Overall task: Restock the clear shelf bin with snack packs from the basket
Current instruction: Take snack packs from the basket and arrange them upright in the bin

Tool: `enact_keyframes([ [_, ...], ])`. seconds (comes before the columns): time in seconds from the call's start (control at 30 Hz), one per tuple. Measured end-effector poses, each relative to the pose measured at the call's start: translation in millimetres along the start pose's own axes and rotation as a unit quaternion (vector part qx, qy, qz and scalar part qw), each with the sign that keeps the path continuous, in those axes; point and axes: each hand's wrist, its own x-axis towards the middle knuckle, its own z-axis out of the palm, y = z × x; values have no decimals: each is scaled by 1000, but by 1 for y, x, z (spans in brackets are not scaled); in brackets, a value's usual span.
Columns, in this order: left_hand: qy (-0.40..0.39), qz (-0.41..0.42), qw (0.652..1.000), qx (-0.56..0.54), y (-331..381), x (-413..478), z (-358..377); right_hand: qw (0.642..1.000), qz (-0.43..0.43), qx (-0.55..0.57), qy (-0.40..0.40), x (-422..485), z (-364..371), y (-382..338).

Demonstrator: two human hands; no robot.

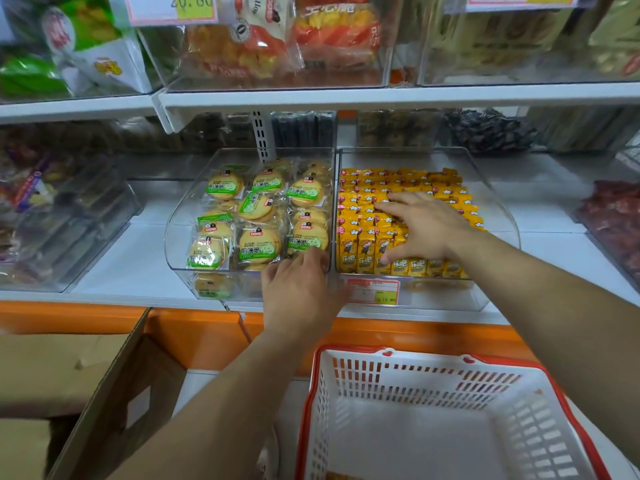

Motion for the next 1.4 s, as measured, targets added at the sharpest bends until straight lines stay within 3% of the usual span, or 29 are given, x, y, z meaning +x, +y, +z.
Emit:
enact_keyframes([
  [0.2, 1, -3, 1000, 6, 3, 1, 0, 999, -13, -1, 32, -4, 6, 7],
  [0.47, -10, -5, 1000, -3, 3, 1, -2, 1000, -23, -22, -2, 1, 10, 27],
  [0.67, -41, -21, 999, 3, 8, 3, -9, 999, -9, -26, 21, -10, 7, 20],
  [0.8, -66, -23, 997, -20, 15, 1, -24, 995, 41, 72, 48, -39, -15, 11],
  [0.93, 15, 50, 995, -90, 25, -20, -44, 982, 26, 151, 109, -92, -36, 5],
  [1.03, -55, 94, 986, -122, 29, -53, -36, 970, -8, 206, 129, -139, -32, 0],
  [1.2, -255, 124, 959, -6, 29, -98, 25, 969, 16, 248, -4, -190, 41, -3],
  [1.4, -357, 17, 934, 14, -9, -152, 141, 925, 104, 303, -205, -223, 186, 0],
])
